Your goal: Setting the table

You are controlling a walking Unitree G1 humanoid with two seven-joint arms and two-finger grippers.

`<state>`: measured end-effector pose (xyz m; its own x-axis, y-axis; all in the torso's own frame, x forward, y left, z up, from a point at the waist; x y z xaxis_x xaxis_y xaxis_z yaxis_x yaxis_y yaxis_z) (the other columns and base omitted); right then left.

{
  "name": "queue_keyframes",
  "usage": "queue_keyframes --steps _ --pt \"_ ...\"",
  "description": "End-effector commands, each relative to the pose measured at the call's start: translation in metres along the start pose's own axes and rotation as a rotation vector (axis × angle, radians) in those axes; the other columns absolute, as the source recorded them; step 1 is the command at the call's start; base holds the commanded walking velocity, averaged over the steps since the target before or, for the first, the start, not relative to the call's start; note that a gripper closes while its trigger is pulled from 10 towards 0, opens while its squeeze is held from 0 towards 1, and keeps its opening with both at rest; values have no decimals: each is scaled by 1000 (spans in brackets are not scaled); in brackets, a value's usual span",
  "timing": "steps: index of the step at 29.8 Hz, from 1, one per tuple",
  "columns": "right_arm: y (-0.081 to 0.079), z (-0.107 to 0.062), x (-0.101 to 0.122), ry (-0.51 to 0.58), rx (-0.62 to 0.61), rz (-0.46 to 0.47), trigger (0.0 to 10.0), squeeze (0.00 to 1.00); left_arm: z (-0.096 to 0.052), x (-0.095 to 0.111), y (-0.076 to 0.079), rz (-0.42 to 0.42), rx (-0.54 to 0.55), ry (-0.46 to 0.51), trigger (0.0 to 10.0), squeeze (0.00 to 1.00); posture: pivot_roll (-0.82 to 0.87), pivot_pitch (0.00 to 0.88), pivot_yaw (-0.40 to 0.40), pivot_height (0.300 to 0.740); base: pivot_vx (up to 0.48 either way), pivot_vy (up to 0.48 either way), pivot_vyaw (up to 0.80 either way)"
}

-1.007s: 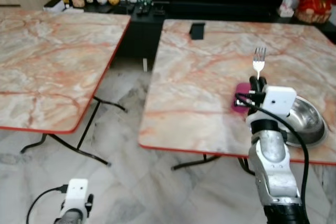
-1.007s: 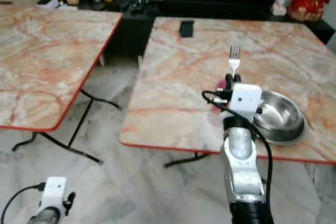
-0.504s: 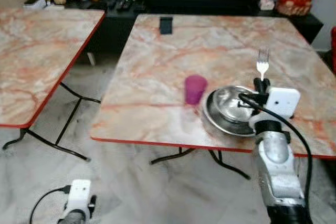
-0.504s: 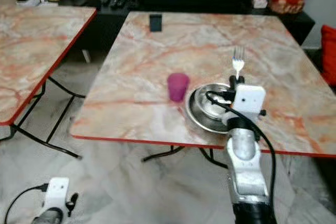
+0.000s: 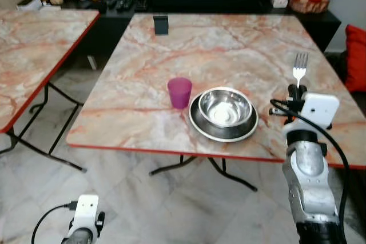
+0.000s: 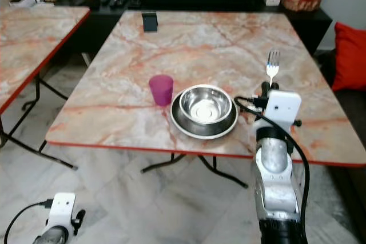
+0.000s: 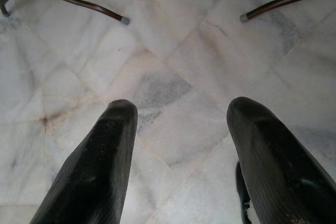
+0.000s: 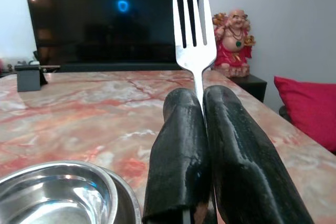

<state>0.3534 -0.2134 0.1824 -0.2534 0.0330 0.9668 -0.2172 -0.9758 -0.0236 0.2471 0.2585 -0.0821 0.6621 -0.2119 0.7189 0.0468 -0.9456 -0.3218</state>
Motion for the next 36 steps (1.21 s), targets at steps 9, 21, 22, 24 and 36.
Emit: queue_keyframes --steps 9,21,22,24,36 --pt "-4 3 -1 -22 9 -9 10000 0 -1 -5 -4 14 10 -18 10000 0 19 61 2 740 0 -88 0" --pt "-7 6 -1 -34 16 -12 10000 0 -1 -6 -6 25 14 -21 10000 0 20 62 0 740 0 -144 0" --pt "-7 6 -1 -34 16 -12 10000 0 -1 -6 -6 24 14 -20 10000 0 20 62 -1 740 0 -428 0" --pt "-7 7 -1 -35 16 -11 10000 0 -1 -6 -5 20 14 -19 10000 0 20 62 0 740 0 -360 0" --pt "-11 7 -6 -63 23 -11 10000 0 -1 -6 -6 14 15 -18 10000 0 22 60 -1 740 0 0 0"
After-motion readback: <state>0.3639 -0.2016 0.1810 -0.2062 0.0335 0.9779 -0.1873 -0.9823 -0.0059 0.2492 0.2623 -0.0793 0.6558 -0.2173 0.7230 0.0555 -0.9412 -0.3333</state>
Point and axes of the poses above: a point about 5 cm out from each wrist's last joint towards the gripper, its own z axis pointing out of the wrist towards the gripper, its own x axis along the axis of the wrist's last joint, y = z × x, the point moved 5 cm from there along z, pointing out of the wrist towards the gripper, and after that the axes turned 5 degrees about z, right-handed, at the moved point
